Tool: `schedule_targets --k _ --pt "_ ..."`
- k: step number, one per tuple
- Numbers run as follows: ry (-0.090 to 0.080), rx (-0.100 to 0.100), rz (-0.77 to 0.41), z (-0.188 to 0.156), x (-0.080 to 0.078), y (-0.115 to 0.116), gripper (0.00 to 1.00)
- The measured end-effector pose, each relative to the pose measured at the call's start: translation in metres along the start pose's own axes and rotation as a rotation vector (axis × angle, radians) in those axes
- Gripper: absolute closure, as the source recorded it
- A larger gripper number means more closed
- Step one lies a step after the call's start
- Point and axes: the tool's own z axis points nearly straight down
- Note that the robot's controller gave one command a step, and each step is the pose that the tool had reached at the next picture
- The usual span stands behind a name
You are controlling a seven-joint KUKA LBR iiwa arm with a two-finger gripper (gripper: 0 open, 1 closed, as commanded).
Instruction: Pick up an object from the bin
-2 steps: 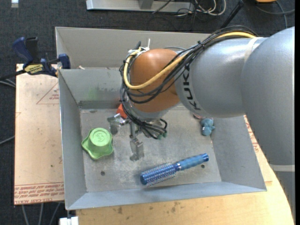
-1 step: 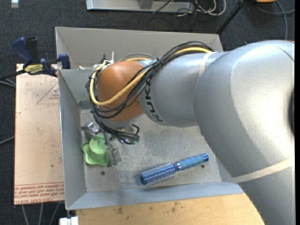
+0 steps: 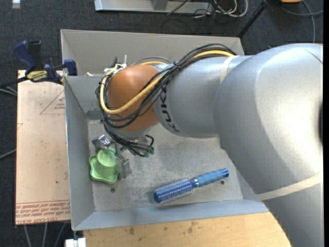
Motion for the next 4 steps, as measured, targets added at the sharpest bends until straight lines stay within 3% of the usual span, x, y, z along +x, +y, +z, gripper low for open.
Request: schedule_targets --k 1,2,3,4 --pt "-0.004 0.007 0.084 0.002 0.004 0.004 1.0" --pt "-0.004 0.0 0.048 -0.134 0.019 0.023 1.0" --pt "0.002 -0.002 0.048 -0.13 0.02 0.023 0.0" --pt "-0.015 0.002 -0.053 -0.012 0.054 0.003 0.0"
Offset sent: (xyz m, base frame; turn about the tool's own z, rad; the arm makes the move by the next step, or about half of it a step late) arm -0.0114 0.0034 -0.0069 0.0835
